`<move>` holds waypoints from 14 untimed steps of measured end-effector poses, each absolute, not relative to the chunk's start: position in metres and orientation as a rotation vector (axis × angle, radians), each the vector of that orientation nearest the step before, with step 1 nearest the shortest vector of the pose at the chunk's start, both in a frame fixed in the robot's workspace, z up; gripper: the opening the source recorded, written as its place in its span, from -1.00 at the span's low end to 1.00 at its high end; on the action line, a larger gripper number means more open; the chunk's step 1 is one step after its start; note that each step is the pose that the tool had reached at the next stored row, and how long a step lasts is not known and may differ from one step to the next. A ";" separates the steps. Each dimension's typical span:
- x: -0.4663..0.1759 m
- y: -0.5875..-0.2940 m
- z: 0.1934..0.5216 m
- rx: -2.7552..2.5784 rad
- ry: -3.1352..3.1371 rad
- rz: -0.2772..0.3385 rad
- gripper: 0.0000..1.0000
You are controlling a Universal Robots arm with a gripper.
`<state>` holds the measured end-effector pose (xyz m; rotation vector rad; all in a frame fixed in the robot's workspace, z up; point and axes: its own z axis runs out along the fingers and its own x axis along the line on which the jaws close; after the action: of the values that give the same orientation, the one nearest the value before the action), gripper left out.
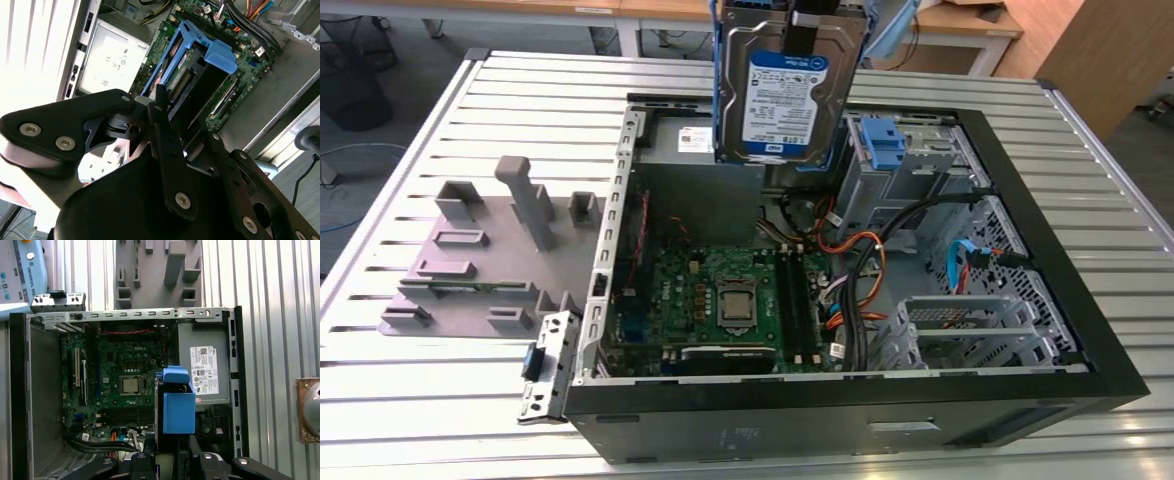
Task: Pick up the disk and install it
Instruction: 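Pick up the disk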
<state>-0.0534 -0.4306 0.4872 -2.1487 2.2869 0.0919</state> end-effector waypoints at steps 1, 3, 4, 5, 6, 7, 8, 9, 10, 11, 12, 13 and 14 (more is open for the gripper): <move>-0.053 -0.431 0.487 -2.149 2.287 0.092 -0.30; -0.053 -0.433 0.487 -2.149 2.287 0.092 -0.30; -0.053 -0.434 0.487 -2.149 2.287 0.092 -0.30; -0.053 -0.435 0.487 -2.149 2.287 0.092 -0.30; -0.053 -0.435 0.487 -2.149 2.287 0.092 -0.30; -0.053 -0.435 0.487 -2.148 2.287 0.092 -0.30; -0.053 -0.435 0.487 -2.149 2.287 0.092 -0.30; -0.053 -0.435 0.487 -2.149 2.287 0.092 -0.30; -0.053 -0.435 0.487 -2.149 2.287 0.092 -0.30; -0.053 -0.435 0.487 -2.149 2.287 0.092 -0.30; -0.053 -0.435 0.487 -2.149 2.287 0.092 -0.30; -0.053 -0.436 0.487 -2.149 2.287 0.092 -0.30; -0.053 -0.436 0.487 -2.149 2.287 0.092 -0.30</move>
<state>-0.0534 -0.4359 0.4872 -2.1487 2.2868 0.0919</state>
